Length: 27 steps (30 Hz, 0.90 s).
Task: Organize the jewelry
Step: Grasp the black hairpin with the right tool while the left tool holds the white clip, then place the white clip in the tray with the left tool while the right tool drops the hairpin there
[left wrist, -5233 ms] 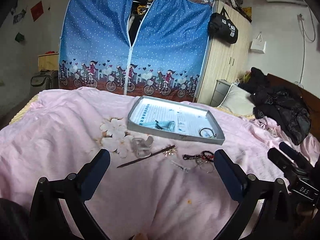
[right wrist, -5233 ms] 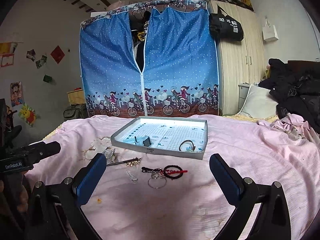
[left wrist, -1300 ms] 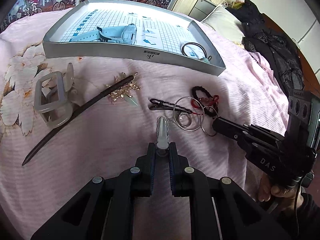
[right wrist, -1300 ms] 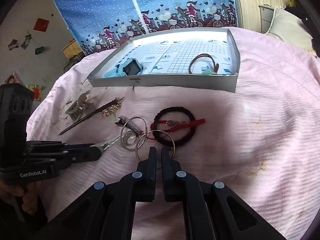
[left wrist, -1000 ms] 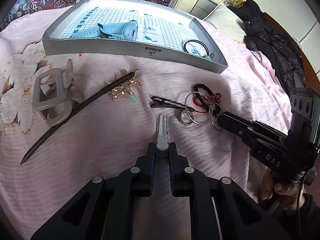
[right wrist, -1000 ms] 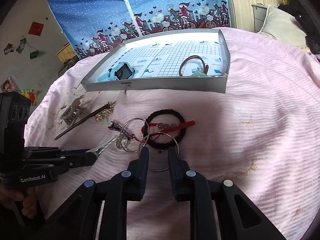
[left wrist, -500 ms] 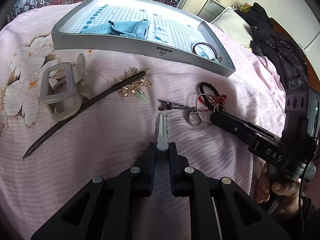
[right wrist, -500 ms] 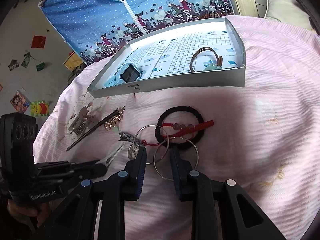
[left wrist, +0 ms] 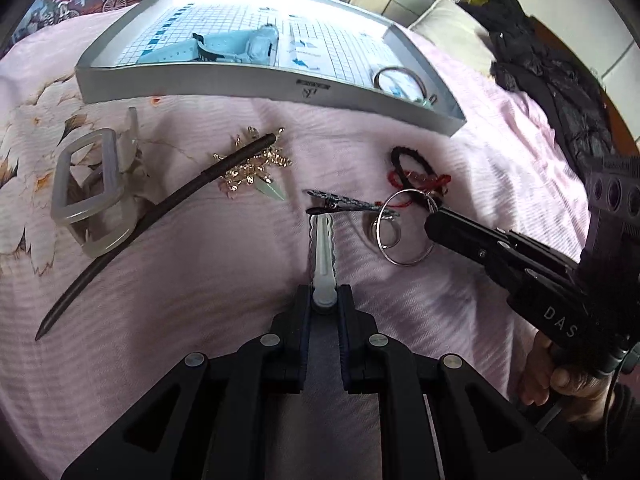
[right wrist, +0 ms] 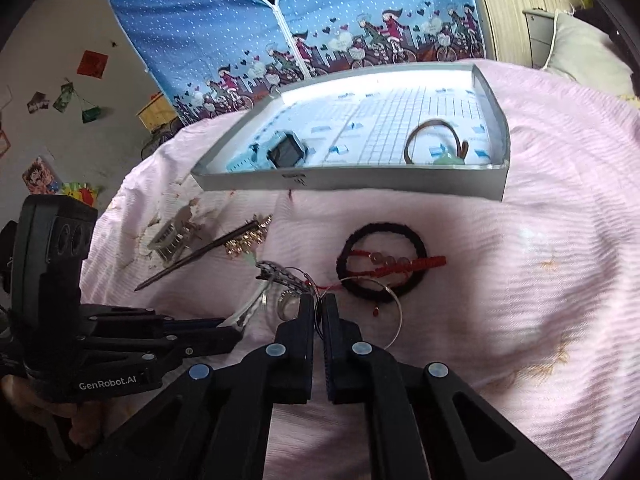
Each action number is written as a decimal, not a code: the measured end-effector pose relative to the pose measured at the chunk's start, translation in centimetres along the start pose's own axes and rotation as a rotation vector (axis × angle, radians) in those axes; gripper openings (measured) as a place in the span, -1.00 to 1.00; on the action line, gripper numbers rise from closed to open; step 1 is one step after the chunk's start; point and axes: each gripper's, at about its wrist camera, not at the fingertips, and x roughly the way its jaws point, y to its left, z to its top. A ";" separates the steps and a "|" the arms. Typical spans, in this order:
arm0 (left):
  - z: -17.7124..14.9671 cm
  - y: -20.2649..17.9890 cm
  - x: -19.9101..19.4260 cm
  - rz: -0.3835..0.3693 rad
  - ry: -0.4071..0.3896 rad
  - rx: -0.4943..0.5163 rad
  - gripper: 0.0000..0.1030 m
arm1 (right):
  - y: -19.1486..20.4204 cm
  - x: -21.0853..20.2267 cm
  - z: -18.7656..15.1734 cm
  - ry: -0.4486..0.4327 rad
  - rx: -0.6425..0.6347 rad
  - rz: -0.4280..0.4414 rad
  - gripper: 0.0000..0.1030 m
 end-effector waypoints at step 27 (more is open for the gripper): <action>9.5 -1.2 -3.6 -0.067 -0.388 0.027 -0.82 | -4.1 -2.7 8.6 -0.289 0.063 0.022 -0.91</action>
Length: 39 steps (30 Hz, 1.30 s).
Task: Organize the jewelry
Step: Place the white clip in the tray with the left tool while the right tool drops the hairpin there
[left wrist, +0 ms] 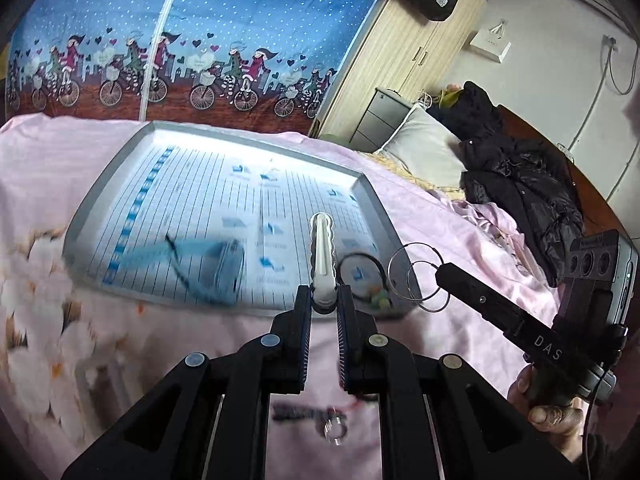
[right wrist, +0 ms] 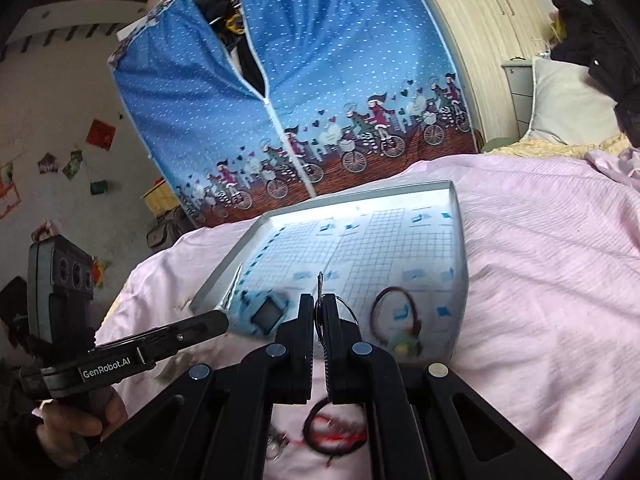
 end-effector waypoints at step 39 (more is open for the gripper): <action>0.3 -2.3 -8.1 0.165 -0.259 0.062 0.98 | 3.3 -7.3 -0.8 -0.141 -0.148 -0.172 1.00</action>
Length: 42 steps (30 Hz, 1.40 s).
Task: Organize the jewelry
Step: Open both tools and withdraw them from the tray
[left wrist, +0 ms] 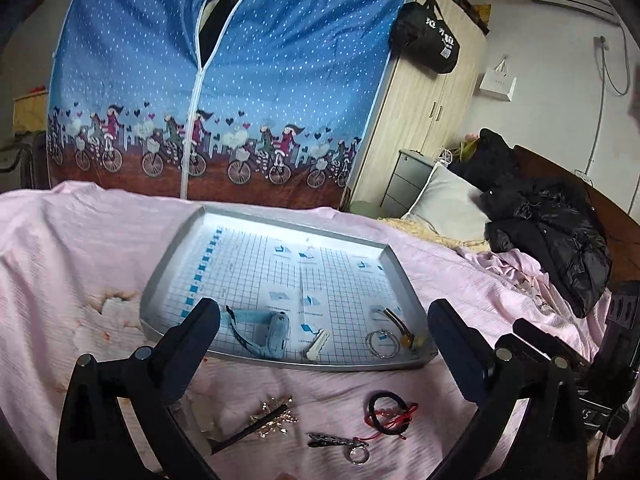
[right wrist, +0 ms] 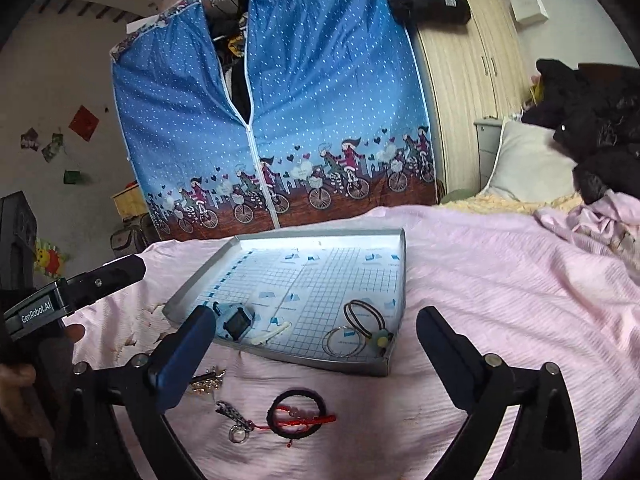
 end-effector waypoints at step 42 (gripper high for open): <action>-12.1 0.0 -12.6 0.207 0.173 0.065 0.98 | 6.7 -7.9 -10.1 0.182 -0.074 -0.040 1.00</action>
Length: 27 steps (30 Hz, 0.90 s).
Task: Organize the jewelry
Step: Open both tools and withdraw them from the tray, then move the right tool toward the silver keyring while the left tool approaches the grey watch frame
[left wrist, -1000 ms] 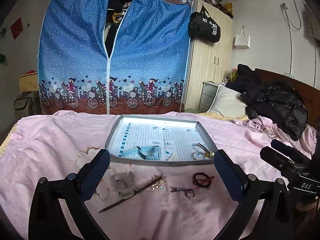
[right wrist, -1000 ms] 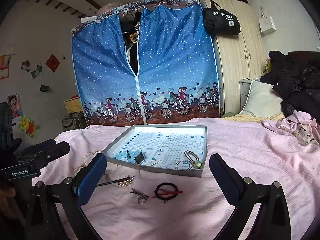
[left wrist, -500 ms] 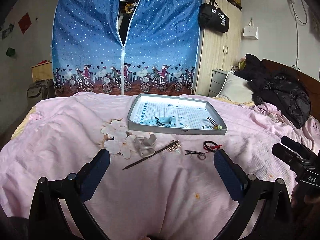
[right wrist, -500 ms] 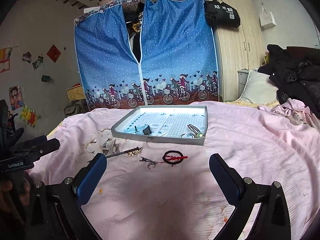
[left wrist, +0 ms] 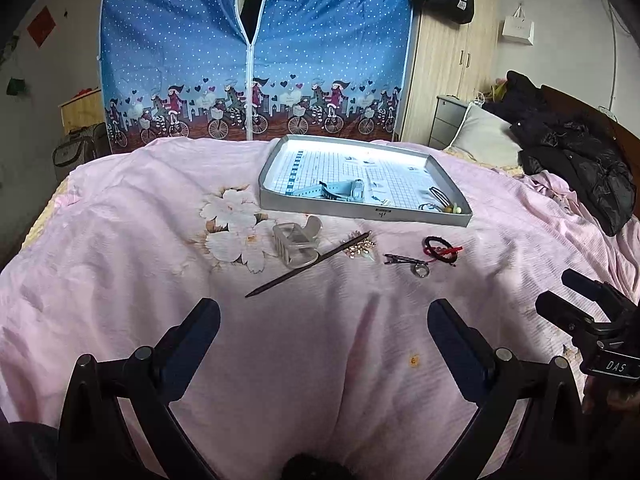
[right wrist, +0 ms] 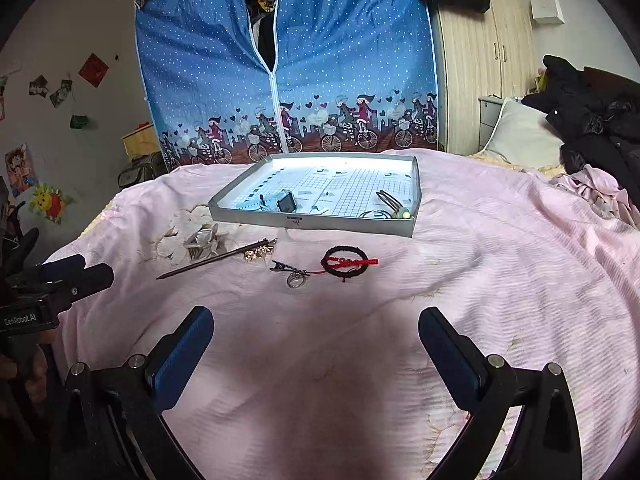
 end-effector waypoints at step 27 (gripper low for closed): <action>3.6 4.9 9.3 -0.062 0.275 -0.145 0.98 | -1.2 7.3 2.0 0.145 -0.001 0.102 1.00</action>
